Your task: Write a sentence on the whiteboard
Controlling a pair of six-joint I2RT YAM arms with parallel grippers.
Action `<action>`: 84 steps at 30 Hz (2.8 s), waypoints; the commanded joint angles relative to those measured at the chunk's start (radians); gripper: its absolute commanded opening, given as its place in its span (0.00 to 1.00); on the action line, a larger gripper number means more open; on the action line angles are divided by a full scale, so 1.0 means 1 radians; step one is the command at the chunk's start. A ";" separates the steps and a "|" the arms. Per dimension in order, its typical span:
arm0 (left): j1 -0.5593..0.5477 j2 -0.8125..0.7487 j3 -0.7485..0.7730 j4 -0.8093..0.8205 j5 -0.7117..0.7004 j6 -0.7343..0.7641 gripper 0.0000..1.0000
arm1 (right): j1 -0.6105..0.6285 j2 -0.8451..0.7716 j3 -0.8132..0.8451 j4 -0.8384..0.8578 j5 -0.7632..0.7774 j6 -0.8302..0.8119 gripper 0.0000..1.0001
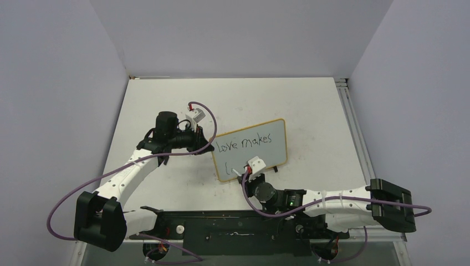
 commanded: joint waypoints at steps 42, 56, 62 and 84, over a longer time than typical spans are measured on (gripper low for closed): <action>-0.003 0.000 0.035 0.002 -0.011 -0.004 0.00 | -0.028 0.019 0.022 0.121 0.012 -0.082 0.05; -0.003 0.000 0.035 0.002 -0.011 -0.004 0.00 | -0.042 -0.028 0.017 0.086 0.082 -0.084 0.05; -0.003 0.005 0.036 0.003 -0.011 -0.004 0.00 | -0.055 -0.013 0.014 0.085 0.072 -0.076 0.05; -0.003 0.005 0.039 0.002 -0.011 -0.004 0.00 | -0.084 0.047 0.024 0.104 0.013 -0.084 0.05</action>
